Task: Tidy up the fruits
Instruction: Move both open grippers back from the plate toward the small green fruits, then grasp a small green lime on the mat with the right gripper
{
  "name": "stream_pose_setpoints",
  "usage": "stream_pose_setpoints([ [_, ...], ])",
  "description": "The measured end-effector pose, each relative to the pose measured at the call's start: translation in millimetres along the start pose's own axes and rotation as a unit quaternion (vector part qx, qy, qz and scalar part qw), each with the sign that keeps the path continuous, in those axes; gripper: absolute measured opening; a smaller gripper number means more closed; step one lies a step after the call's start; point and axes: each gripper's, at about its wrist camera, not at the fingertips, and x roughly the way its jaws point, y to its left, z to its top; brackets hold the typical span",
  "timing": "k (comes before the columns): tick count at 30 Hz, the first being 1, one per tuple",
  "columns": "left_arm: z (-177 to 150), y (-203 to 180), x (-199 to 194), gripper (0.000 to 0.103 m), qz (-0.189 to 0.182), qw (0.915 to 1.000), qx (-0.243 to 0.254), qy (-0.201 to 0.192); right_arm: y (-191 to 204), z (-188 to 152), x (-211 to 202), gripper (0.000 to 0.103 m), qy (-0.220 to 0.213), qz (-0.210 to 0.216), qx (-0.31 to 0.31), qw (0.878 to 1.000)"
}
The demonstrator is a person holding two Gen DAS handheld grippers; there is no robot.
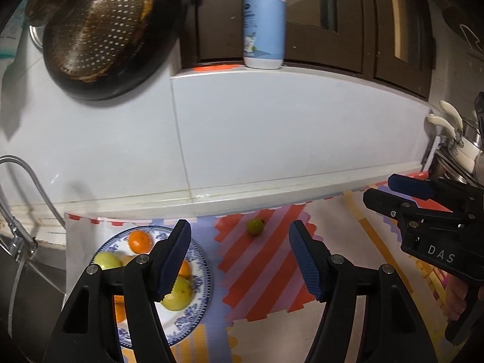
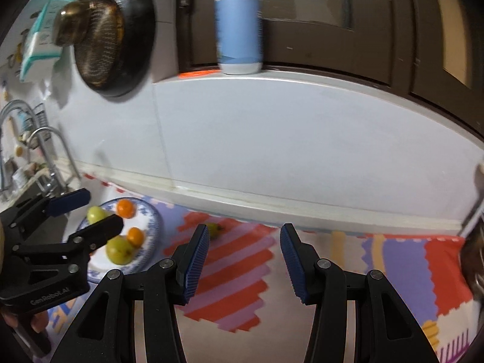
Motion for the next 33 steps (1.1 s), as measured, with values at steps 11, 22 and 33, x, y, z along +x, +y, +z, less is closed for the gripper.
stream_pose_setpoints([
  [11,-25.5,-29.1,-24.3,0.067,-0.034,0.9993,0.014,0.005,-17.5,-43.1,-31.9,0.050,0.025,-0.028,0.039,0.999],
  [22,-62.1,-54.6,-38.3,0.067,-0.046,0.9975,0.038,0.037,-21.5,-99.0,-52.8,0.050,0.080,-0.019,0.070,0.994],
  [33,-95.8,-70.2,-14.9,0.067,-0.052,0.9927,0.052,0.096,-29.2,-155.8,-32.0,0.050,0.165,-0.001,0.108,0.980],
])
